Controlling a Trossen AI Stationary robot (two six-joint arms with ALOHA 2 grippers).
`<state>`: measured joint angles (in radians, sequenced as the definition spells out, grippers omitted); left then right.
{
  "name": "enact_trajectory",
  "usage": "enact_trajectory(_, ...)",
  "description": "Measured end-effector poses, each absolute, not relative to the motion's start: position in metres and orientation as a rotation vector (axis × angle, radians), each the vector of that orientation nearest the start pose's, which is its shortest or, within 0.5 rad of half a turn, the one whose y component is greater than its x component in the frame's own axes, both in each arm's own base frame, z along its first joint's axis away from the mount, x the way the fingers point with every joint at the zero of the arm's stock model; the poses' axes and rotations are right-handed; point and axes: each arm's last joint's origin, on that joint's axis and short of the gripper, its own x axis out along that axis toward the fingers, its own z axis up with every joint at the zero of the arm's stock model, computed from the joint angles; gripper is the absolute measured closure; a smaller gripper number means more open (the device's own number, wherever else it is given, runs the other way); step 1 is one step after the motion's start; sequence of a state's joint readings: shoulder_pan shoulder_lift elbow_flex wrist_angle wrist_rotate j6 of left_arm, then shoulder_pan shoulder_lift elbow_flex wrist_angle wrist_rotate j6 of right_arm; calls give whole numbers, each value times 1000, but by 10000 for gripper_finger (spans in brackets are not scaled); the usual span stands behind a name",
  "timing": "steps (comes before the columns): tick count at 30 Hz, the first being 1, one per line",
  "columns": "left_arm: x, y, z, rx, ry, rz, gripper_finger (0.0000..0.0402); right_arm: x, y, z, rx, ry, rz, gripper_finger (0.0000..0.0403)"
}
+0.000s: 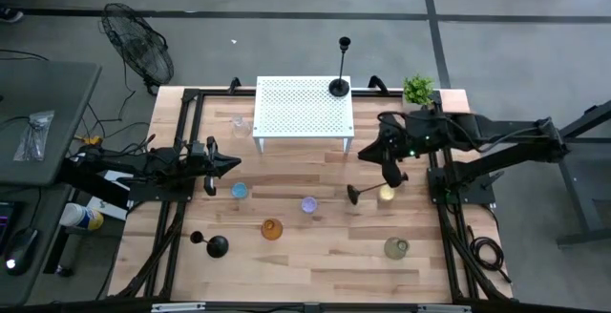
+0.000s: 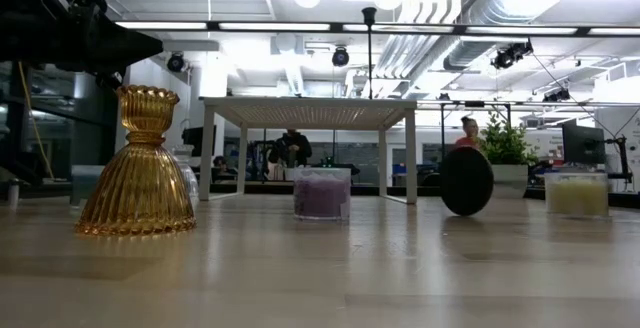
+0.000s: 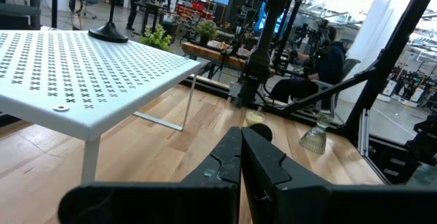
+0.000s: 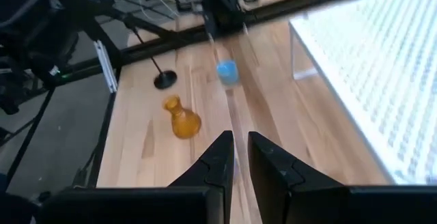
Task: Pick & Place candle stick holders
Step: Put the top black candle holder on the shelf
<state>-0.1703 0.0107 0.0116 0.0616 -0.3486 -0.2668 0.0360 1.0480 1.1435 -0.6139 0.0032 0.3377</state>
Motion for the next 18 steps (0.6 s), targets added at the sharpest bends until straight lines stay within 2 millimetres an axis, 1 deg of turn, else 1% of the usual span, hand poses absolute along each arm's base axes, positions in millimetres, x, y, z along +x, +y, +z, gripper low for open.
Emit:
enact_trajectory(4,96,-6,173,-282,-84,169,401,207,7,354,363,664,-105,366)
enact_trajectory(8,96,-6,173,-282,-84,169,401,206,8,336,356,850,-126,366)
enact_trajectory(11,96,-6,173,-282,-84,169,401,208,4,325,348,960,-161,357)
enact_trajectory(14,96,-6,173,-282,-84,169,401,211,-3,315,326,1060,-171,333)
enact_trajectory(18,96,-6,172,-282,-84,169,401,212,-11,301,266,1222,-133,283)
